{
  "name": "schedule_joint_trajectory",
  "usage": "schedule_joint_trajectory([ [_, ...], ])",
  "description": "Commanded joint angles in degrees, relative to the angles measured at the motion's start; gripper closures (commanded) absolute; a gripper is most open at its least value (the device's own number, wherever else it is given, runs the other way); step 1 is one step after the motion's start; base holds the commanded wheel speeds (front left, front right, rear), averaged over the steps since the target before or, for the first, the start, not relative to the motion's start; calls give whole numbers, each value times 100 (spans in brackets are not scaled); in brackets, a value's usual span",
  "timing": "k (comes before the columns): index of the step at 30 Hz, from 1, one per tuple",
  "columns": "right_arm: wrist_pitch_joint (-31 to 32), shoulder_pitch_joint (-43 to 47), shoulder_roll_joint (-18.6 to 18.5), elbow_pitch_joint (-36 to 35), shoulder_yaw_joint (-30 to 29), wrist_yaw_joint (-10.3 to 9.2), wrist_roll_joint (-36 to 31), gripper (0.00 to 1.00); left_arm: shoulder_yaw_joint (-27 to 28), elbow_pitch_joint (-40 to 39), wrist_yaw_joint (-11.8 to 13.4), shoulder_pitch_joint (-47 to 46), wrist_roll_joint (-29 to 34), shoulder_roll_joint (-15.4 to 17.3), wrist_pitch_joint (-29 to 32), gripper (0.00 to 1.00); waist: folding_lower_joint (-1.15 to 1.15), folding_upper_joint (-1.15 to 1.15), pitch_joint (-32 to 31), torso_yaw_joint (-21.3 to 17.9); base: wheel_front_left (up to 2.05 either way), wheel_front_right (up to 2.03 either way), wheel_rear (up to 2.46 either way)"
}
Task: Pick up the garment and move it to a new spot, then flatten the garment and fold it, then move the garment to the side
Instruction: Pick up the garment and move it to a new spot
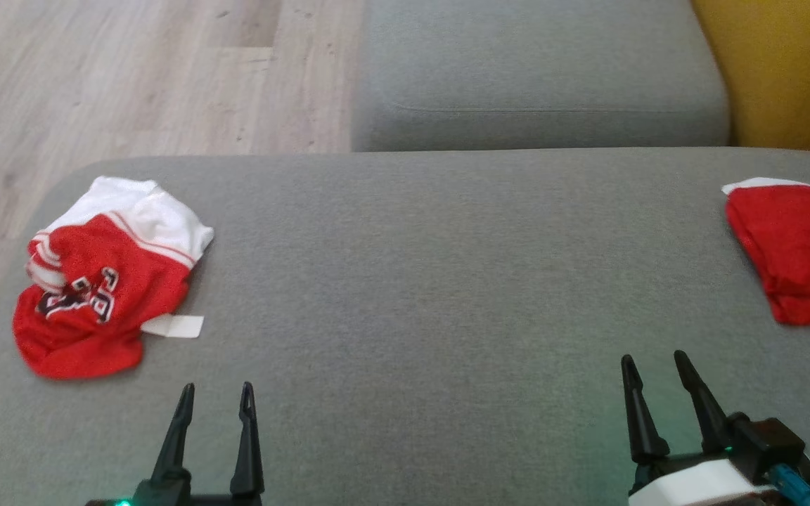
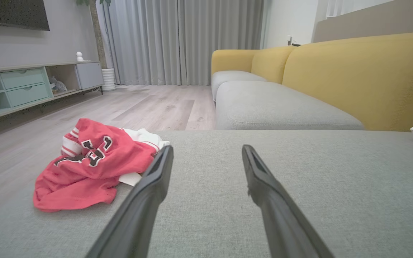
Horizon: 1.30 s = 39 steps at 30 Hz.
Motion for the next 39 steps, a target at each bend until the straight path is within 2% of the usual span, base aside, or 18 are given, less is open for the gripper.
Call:
schedule_joint_trajectory([
  [1, -62, -176, -23, -174, 134, -4, 32, 0, 183, -166, -3, -209, -3, -11, -29, 0, 0, 0, 23, 107, 0, 0, 0],
  [6, -62, -156, -23, -174, 117, -4, 39, 0, 223, -143, -28, -241, 46, -11, -29, 0, 0, 0, 40, 603, 0, 0, 0],
  [13, -62, -186, -23, -188, 118, -4, 71, 0, 350, -192, -18, -267, 62, -11, -29, 0, 0, 0, 131, 1603, 0, 0, 0],
  [14, -62, -206, -23, -190, 127, -4, 50, 0, 397, -222, -5, -259, 38, -11, -29, 0, 0, 0, 164, 1871, 0, 0, 0],
  [19, -62, -248, -23, -178, 111, -4, 7, 0, 563, -307, 48, -216, 45, -11, -29, 0, 0, 0, 228, 2353, 0, 0, 0],
  [25, -62, -270, -23, -218, 83, -4, -67, 0, 780, -464, 67, -277, 61, -12, -29, 0, 0, 0, 353, 2528, 0, 0, 0],
  [30, -62, -338, -23, -237, 83, -4, -352, 0, 1093, -714, 32, -756, 46, -11, -29, 0, 0, 0, 757, 2424, 0, 0, 0],
  [35, -62, -603, -268, -326, 17, -4, -695, 0, 1382, -733, -237, -1877, 17, 112, -29, 0, 0, 0, 1583, 2256, 0, 0, 0],
  [39, -62, -858, -669, -436, 22, -4, -896, 0, 1474, 55, -483, -3188, 27, 392, -29, 0, 0, 0, 2292, 2153, 0, 0, 0],
])
